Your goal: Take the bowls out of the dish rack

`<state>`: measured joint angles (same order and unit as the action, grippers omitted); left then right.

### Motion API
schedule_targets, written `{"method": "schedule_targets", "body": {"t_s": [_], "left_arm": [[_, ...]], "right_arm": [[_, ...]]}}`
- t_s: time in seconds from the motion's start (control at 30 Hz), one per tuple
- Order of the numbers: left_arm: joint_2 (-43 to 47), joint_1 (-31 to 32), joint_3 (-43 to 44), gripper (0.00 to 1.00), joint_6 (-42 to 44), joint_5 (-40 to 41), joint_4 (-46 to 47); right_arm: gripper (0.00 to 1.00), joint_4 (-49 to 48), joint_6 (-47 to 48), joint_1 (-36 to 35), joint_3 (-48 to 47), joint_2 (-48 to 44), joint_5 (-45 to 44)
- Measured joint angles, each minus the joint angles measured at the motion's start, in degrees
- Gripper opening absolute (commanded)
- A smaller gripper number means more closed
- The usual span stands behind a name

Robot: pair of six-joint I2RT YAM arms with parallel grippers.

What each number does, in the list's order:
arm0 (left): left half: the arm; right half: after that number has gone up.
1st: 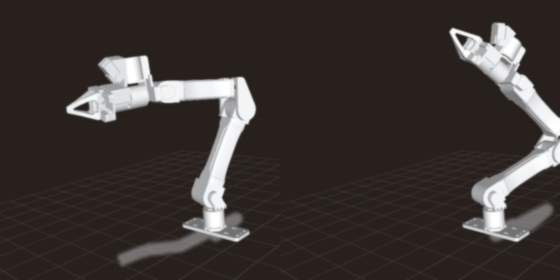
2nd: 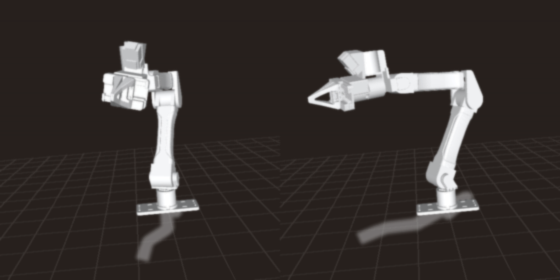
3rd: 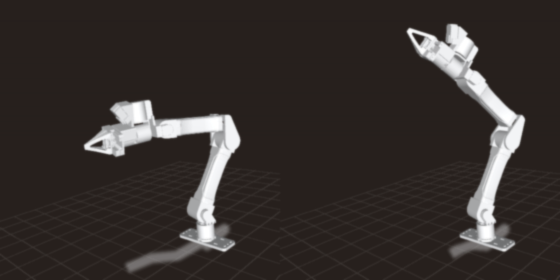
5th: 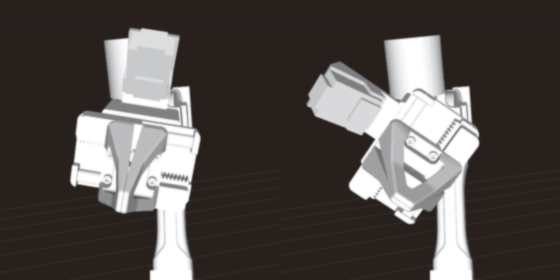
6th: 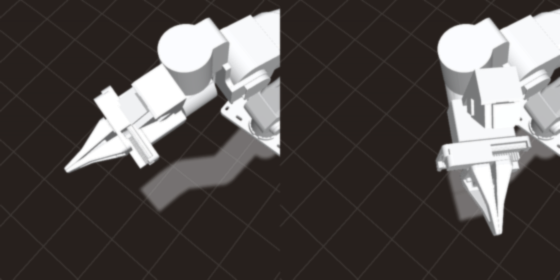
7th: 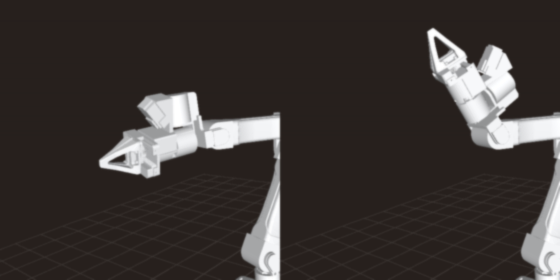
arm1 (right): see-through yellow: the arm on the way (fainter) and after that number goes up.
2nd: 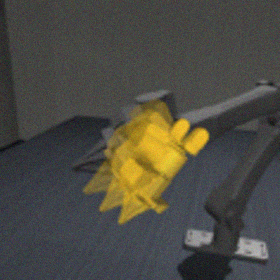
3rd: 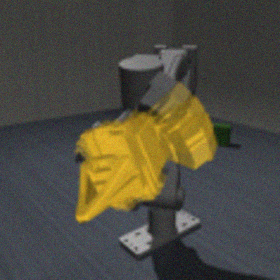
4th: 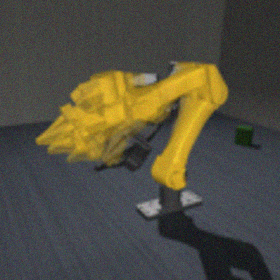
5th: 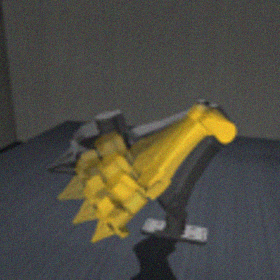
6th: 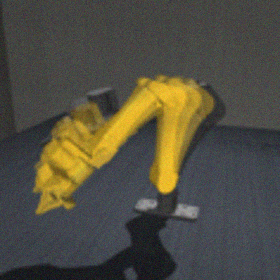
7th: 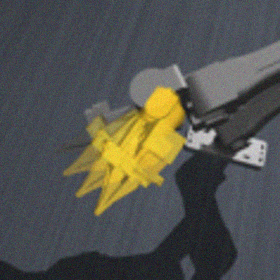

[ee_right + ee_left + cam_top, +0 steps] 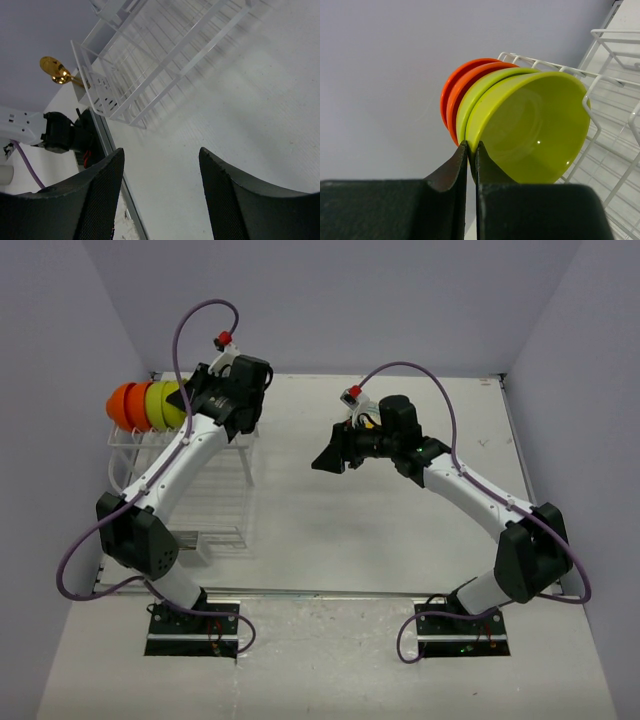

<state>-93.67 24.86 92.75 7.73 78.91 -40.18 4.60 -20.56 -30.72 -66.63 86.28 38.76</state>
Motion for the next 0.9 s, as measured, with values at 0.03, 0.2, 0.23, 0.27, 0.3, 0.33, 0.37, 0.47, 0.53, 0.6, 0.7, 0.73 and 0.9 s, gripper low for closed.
{"method": "schedule_targets", "body": {"t_s": [0.03, 0.2, 0.23, 0.27, 0.3, 0.33, 0.37, 0.47, 0.53, 0.6, 0.7, 0.73, 0.9], "left_arm": [[-0.22, 0.17, 0.0, 0.0, 0.42, 0.33, 0.04], [-0.96, 1.25, 0.02, 0.0, 1.38, 1.46, 0.33], [-1.07, 1.51, 0.02, 0.0, 1.6, 1.64, 0.35], [-1.18, 1.77, 0.02, 0.0, 2.03, 1.77, 0.5], [-1.31, 2.08, 0.02, 0.0, 2.47, 2.01, 0.76], [-1.38, 2.32, 0.02, 0.0, 2.95, 2.21, 1.14], [-1.42, 2.58, 0.02, 0.0, 3.5, 2.36, 1.6], [-1.51, 3.15, 0.02, 0.0, 5.01, 2.73, 3.04], [-1.66, 3.41, 0.04, 0.0, 5.97, 3.04, 3.87], [-1.86, 3.69, 0.04, 0.0, 7.13, 3.48, 4.96], [-2.12, 3.96, 0.04, 0.0, 8.92, 4.04, 6.27], [-2.12, 4.02, 0.04, 0.0, 9.51, 4.13, 6.78], [-2.12, 4.37, 0.04, 0.0, 11.91, 5.09, 9.68]], "right_arm": [[0.62, 0.0, 0.0, 0.0, 0.0, 0.0, 0.0], [0.62, -0.02, -0.02, 0.0, 0.0, 0.0, 0.04], [0.62, -0.02, -0.02, 0.0, 0.0, 0.02, 0.04], [0.62, -0.04, -0.02, 0.0, 0.0, 0.02, 0.09], [0.62, -0.04, -0.02, 0.0, 0.0, 0.0, 0.2], [0.62, -0.04, -0.04, 0.0, 0.0, 0.02, 0.31], [0.62, -0.07, -0.04, 0.0, 0.0, 0.0, 0.46], [0.63, -0.26, -0.13, 0.0, 0.0, 0.0, 0.92], [0.63, -0.46, -0.33, 0.0, 0.0, 0.0, 1.16], [0.63, -0.66, -0.5, 0.0, -0.02, 0.02, 1.29], [0.8, -0.83, -1.14, 0.0, -0.11, 0.04, 1.31], [0.83, -0.87, -1.2, 0.0, -0.24, 0.15, 1.31], [0.97, -0.9, -1.49, 0.0, -0.87, 0.66, 1.27]]}}
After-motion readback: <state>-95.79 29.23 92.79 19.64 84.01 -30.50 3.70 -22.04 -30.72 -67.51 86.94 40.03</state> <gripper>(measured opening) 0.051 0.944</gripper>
